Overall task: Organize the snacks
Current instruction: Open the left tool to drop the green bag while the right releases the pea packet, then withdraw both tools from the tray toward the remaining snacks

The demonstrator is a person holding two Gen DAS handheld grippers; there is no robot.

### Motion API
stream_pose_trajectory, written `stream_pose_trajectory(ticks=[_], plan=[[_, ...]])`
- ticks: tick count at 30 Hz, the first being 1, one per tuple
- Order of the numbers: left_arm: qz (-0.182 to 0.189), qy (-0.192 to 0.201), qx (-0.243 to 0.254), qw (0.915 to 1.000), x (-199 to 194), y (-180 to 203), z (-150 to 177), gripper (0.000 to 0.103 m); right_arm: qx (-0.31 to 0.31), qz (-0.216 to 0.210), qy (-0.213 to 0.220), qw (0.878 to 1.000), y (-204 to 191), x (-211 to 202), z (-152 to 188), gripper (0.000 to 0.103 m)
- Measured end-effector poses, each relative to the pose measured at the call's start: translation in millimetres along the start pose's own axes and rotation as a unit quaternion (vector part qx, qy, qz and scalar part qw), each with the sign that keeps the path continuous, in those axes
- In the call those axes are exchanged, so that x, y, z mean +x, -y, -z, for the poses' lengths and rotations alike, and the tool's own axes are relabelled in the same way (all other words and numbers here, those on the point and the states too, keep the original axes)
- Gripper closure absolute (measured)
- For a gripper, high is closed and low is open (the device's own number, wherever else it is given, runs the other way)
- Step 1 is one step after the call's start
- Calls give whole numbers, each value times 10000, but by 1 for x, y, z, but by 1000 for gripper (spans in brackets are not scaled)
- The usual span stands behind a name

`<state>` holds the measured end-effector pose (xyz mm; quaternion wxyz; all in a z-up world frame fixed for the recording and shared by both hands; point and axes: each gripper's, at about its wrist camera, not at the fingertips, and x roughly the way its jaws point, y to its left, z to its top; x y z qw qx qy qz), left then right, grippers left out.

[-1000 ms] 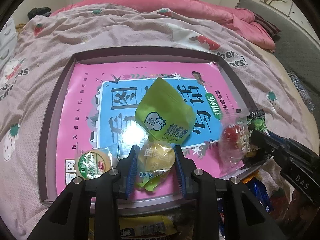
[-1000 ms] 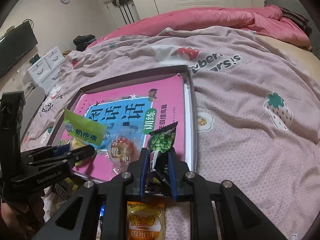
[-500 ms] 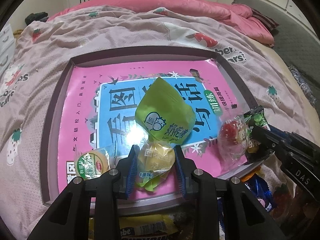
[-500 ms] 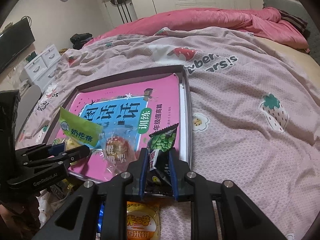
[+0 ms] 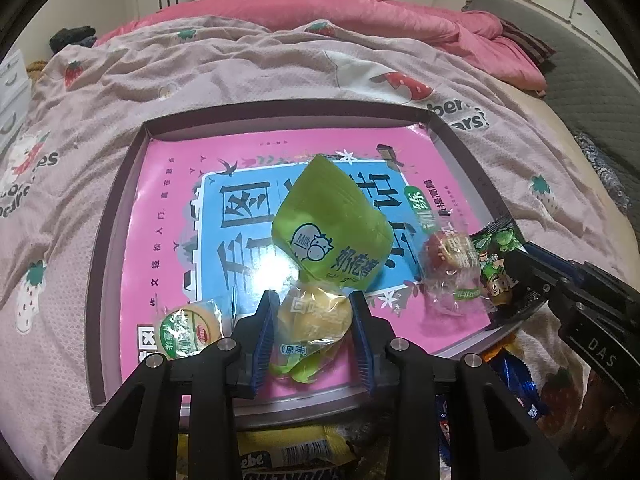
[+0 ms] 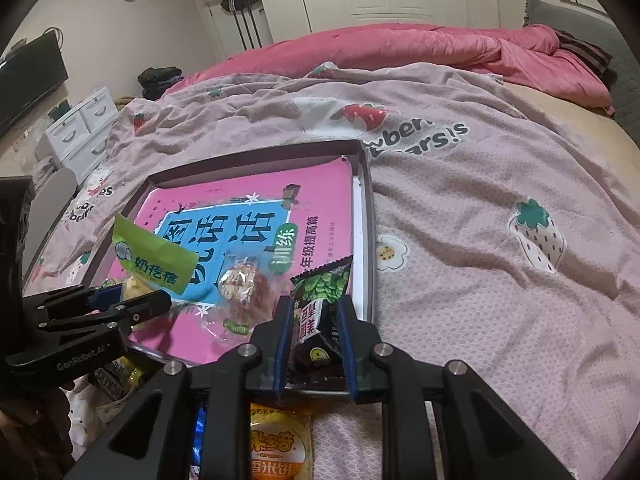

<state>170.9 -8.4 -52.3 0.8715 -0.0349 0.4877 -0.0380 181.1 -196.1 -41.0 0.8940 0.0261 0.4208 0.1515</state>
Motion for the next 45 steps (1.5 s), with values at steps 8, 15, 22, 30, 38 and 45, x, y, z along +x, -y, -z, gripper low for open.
stream_pose_trajectory(ticks=[8,15,22,30,38,45], plan=[[-11,63,-52,10000,-6,-2,-3,62,108,8,34,9999,5,-2,-1,73],[-74,185,-51,9998,-14,-4,-5,61,145,39,113,9998,6,-6,-3,66],[-106,209,-74,9997,-19,-7,-5,61,201,51,190,9996,8,-10,-4,59],[-99,372,-174,9991,-35,-15,-10,51,208,27,317,9993,8,-17,-6,53],[-112,557,-208,9982,-53,-23,-12,45,314,-5,471,9984,13,-28,-8,48],[-113,630,-287,9975,-63,-32,-12,42,275,-97,638,9975,11,-37,-11,45]])
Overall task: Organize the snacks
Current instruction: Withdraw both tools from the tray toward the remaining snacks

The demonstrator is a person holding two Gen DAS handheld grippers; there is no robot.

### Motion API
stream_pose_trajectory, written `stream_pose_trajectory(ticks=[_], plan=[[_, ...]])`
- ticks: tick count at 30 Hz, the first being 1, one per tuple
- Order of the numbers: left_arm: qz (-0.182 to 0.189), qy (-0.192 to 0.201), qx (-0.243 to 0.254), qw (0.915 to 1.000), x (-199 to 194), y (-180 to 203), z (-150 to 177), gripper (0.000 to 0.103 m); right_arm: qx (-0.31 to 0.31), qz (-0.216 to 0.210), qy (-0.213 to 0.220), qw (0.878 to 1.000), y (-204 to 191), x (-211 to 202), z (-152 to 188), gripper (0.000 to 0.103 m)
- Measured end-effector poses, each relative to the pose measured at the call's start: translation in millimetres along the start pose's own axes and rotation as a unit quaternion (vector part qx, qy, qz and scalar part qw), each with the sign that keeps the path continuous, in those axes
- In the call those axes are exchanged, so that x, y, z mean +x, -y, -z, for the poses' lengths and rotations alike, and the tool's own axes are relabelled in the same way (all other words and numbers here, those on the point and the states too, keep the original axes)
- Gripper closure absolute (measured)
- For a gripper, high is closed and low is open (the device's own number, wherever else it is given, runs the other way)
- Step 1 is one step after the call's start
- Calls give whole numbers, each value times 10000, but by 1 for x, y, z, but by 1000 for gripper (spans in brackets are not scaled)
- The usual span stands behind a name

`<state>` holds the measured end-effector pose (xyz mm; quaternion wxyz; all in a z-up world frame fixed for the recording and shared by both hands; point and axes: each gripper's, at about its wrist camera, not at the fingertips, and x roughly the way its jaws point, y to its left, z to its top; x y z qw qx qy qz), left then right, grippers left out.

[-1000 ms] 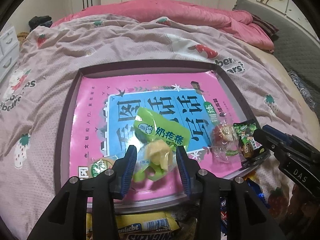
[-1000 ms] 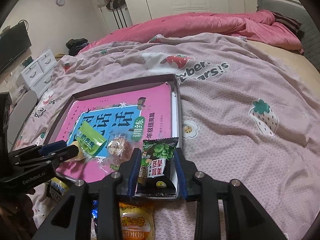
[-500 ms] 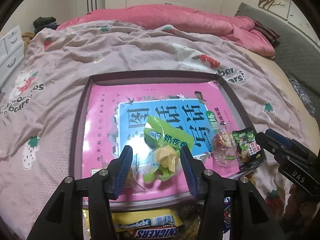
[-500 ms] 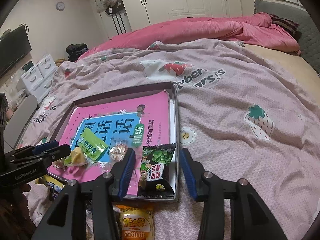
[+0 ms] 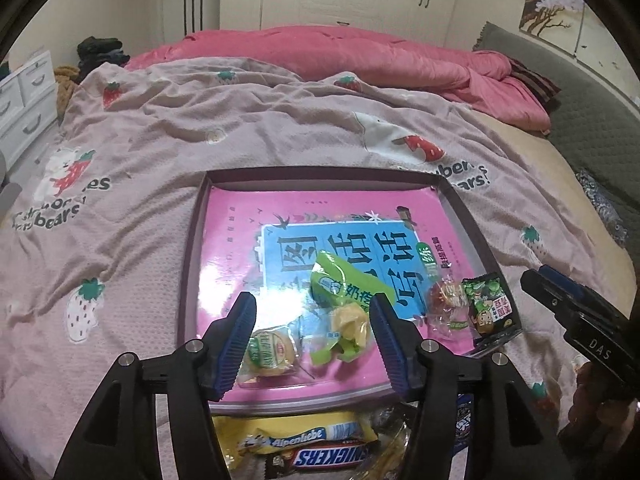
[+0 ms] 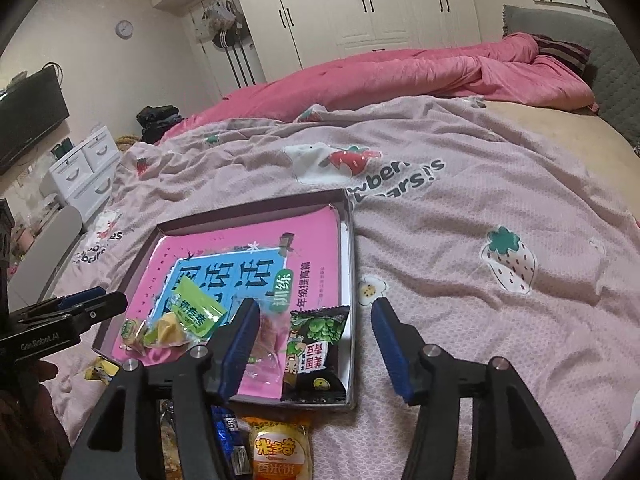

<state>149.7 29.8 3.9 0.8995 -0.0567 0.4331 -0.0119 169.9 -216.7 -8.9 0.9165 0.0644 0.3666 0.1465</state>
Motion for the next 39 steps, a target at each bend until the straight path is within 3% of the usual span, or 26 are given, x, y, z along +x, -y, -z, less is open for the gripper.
stream_pose_trajectory(ticks=[12,27,34,39], plan=[[32,107,-124,9999,-23,-18,0,32,-200,-336,249,9989,-15,-20,0,40],[23,170,43,9998,-44,-19,8,29,-569,-306,146,9978,-36,-32,17,39],[104,87,33,9999,-47,-20,16,27,-679,-260,4,9974,-48,-38,30,39],[207,-228,-19,9995,-38,-17,28,27,-889,-286,-93,9956,-62,-42,42,39]])
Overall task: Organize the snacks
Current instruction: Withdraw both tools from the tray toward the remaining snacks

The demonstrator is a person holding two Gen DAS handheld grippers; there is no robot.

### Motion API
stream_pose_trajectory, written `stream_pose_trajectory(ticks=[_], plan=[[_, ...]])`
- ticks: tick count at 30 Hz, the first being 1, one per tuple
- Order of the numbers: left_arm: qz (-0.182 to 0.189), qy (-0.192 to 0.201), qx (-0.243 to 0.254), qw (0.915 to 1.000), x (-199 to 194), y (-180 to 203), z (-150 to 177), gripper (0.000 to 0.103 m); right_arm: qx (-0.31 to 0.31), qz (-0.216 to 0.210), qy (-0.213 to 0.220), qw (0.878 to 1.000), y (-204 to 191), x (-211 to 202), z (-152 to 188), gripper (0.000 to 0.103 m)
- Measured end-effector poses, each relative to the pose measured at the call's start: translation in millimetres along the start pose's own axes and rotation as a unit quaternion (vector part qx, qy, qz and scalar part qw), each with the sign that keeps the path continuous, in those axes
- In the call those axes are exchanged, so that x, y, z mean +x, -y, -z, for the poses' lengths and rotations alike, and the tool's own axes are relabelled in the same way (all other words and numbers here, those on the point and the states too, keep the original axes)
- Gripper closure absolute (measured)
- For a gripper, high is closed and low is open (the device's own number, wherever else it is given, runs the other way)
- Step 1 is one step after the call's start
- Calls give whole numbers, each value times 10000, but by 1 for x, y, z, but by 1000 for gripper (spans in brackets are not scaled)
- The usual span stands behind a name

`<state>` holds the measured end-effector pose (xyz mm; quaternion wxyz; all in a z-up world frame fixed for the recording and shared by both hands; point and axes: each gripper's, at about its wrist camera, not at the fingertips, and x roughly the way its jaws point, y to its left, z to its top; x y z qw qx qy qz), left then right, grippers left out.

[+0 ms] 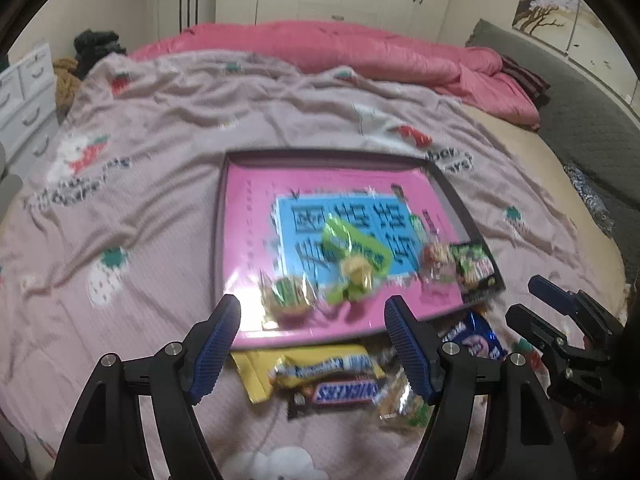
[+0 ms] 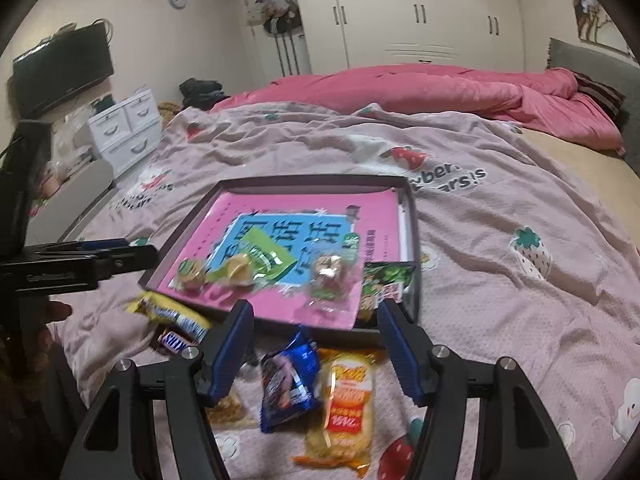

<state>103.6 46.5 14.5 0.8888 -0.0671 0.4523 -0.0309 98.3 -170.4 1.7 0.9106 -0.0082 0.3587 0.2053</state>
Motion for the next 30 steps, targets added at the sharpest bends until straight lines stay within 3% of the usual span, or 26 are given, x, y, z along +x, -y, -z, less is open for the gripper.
stream_pose_trajectory(ticks=[30], plan=[[-74,-240,97,9996,-12,1,40,24,169,44,-374,9991,-7,-14,24,31]])
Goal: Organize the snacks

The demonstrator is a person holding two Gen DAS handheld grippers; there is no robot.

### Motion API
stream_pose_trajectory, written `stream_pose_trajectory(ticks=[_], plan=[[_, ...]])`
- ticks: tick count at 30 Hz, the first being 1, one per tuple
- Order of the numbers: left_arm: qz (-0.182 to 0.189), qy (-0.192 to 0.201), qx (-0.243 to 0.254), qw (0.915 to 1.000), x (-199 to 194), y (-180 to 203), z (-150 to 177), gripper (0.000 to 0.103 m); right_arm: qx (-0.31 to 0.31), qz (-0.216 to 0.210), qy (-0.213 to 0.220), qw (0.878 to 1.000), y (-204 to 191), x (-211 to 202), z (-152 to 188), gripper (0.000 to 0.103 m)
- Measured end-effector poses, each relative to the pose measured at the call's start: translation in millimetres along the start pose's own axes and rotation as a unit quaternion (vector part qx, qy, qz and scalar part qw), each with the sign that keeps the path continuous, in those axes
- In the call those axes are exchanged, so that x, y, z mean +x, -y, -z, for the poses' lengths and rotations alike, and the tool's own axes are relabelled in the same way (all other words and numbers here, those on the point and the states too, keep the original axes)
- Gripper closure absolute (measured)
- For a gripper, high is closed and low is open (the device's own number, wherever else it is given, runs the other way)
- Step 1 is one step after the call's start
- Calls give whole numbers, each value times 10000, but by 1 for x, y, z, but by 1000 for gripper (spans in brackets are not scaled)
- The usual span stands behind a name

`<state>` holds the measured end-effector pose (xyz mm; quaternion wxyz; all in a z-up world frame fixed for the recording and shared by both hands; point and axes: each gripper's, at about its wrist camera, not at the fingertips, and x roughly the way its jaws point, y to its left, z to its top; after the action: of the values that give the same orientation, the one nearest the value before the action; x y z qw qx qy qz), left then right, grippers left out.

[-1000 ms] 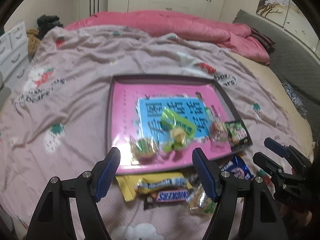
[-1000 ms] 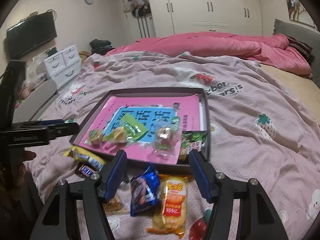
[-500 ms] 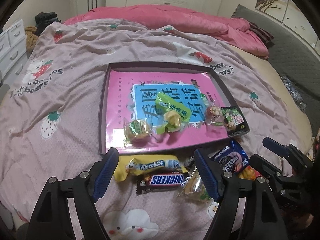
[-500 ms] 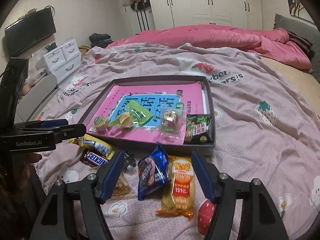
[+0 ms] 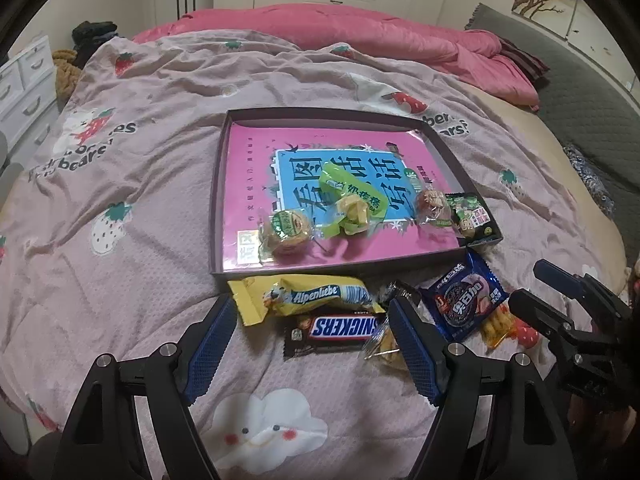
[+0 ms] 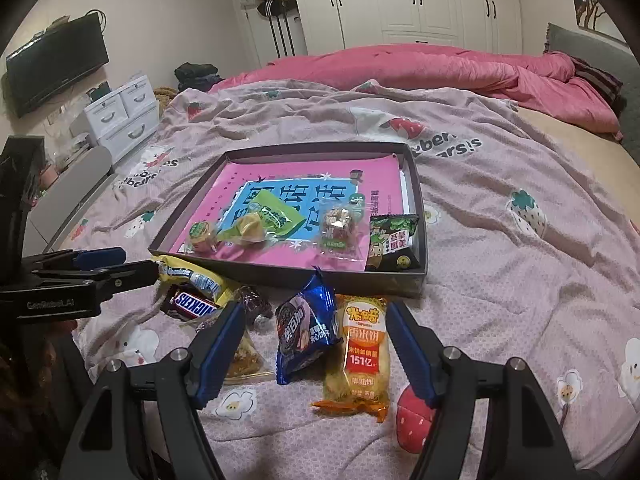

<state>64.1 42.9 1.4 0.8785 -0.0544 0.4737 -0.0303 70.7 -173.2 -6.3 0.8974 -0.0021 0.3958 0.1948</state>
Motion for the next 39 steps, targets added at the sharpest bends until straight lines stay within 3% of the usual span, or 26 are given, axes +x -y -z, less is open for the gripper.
stream_pose_trajectory(ticks=[7,17,34,39], plan=[[13,-81,-116,9999,-3,-13,8,24,158,-16,-72,9998,7,-1,3,31],[439,-188,-483,9977,5,-23,12,24,2,66,-208,9998,1,7,7,31],[1011,-516,-1119,9872,51,-31,4,24,-300,65,-378,9988,-7,29,8,31],[1025,-566,-1196,9859,64,-29,1,24,-465,143,-521,9975,-9,47,5,31]])
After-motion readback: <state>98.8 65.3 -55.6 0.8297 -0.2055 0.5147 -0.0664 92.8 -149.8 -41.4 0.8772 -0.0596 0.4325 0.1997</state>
